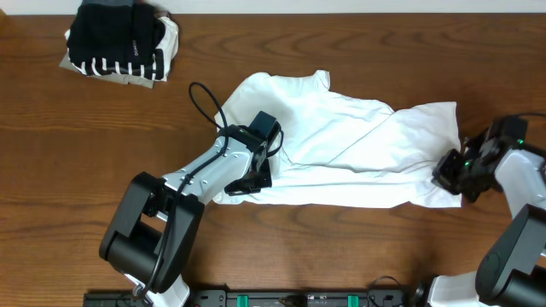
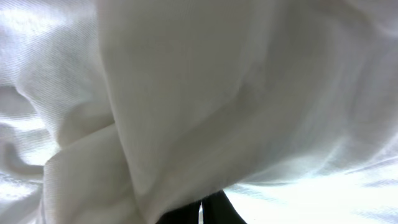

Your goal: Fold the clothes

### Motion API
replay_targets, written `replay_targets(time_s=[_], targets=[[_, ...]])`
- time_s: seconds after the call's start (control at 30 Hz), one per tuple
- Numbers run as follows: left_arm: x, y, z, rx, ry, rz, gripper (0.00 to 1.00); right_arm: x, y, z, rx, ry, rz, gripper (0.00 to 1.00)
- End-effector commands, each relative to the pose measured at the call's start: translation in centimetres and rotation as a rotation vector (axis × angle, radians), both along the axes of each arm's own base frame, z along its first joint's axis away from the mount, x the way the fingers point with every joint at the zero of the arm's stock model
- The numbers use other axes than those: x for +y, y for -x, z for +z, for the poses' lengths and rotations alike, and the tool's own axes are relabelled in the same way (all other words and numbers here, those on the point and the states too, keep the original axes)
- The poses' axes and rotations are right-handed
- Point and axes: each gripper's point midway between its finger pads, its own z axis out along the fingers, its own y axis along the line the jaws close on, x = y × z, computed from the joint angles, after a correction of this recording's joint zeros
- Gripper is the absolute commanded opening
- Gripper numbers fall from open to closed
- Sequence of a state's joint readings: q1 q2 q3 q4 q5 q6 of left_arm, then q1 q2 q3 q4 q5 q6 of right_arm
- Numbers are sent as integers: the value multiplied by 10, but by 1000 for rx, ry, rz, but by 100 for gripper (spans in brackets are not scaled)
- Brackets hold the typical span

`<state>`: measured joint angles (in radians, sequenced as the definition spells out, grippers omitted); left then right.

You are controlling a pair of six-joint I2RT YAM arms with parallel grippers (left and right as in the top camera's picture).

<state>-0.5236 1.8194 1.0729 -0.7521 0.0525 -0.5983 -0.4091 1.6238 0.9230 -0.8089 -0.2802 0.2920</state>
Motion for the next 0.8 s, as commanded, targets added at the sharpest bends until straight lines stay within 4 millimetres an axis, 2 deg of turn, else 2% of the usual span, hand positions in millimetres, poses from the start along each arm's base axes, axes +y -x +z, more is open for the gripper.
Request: replay_targets(time_s=[0.0,0.1,0.4,0.63,0.77], targets=[[5,-2,3,-17,-8,16,6,7,15,-14,34,-1,-18,2],[5,-2,3,-15,-9,16,6,-7,26,-24,88,85,-81,2],[11,-6,3,-26,-17,70,6,-45,51,-26,205,263,-216,2],[26,-13,3,-25,-18,131,6,-57,51,-26,191,265,-264,3],[27,-14,3,-25,-17,136,6,-54,47,-26,172,236,-265,1]])
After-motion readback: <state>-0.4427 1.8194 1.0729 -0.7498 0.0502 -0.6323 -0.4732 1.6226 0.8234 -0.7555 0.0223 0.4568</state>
